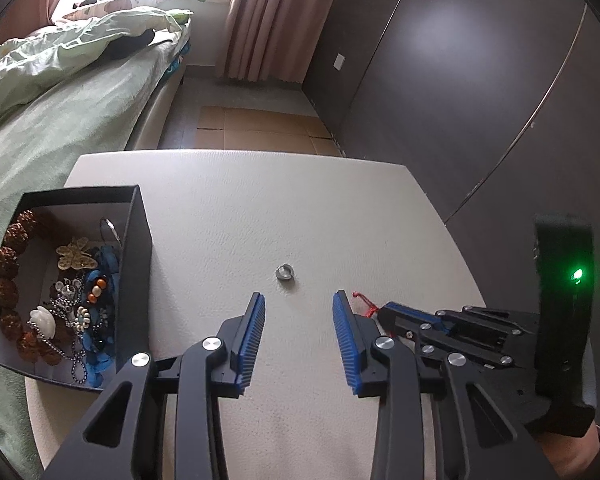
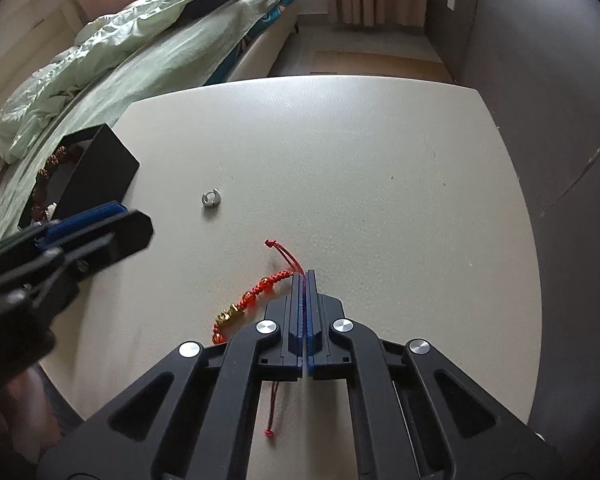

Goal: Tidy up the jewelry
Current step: 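Grasp the red string bracelet with the right gripper while the left grasps the silver ring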

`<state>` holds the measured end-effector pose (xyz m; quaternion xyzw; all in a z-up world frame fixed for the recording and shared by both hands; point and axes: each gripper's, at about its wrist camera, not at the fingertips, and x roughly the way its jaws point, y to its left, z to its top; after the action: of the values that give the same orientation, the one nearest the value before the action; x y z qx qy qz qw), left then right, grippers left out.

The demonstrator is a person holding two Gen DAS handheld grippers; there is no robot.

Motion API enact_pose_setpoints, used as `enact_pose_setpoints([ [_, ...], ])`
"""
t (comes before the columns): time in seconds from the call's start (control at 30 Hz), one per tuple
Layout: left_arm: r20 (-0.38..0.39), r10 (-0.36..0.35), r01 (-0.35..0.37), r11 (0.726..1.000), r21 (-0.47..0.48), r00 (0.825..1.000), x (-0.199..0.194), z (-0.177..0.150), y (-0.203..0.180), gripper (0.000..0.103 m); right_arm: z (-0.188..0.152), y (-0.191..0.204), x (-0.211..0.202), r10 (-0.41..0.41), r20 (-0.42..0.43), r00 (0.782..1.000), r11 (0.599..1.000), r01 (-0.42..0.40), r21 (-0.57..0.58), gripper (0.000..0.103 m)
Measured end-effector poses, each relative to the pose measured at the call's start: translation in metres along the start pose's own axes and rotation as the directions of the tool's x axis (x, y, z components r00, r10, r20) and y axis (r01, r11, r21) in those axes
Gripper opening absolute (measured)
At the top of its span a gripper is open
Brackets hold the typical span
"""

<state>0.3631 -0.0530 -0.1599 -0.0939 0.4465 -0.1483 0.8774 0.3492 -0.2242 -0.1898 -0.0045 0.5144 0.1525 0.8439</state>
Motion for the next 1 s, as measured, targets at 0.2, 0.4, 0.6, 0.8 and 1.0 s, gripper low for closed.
enact_pose_setpoints([
  [0.2,-0.011,0.005,-0.005,1.000,0.016,1.000,0.014,-0.002,-0.002,0.033,0.012,-0.018,-0.014,0.034,0.070,0.997,0.993,-0.041,0.107,0.003],
  [0.4,-0.021,0.029,-0.029,0.999,0.017,0.999,0.034,0.003,-0.003,0.033,0.024,-0.032,-0.034,0.062,0.176,0.983,0.978,-0.095,0.187,0.003],
  [0.6,-0.027,0.091,-0.090,0.995,0.032,0.995,0.055,0.006,-0.008,0.025,0.028,-0.043,-0.037,0.061,0.188,0.980,0.966,-0.105,0.235,0.003],
  [0.8,0.002,0.163,-0.163,0.984,0.075,0.987,0.061,0.007,-0.019,0.023,0.030,-0.047,-0.039,0.067,0.195,0.979,0.964,-0.114,0.240,0.003],
  [1.0,0.008,0.216,-0.216,0.972,0.092,0.976,0.063,0.007,-0.021,0.011,0.028,-0.046,-0.041,0.079,0.198,0.977,0.962,-0.127,0.242,0.003],
])
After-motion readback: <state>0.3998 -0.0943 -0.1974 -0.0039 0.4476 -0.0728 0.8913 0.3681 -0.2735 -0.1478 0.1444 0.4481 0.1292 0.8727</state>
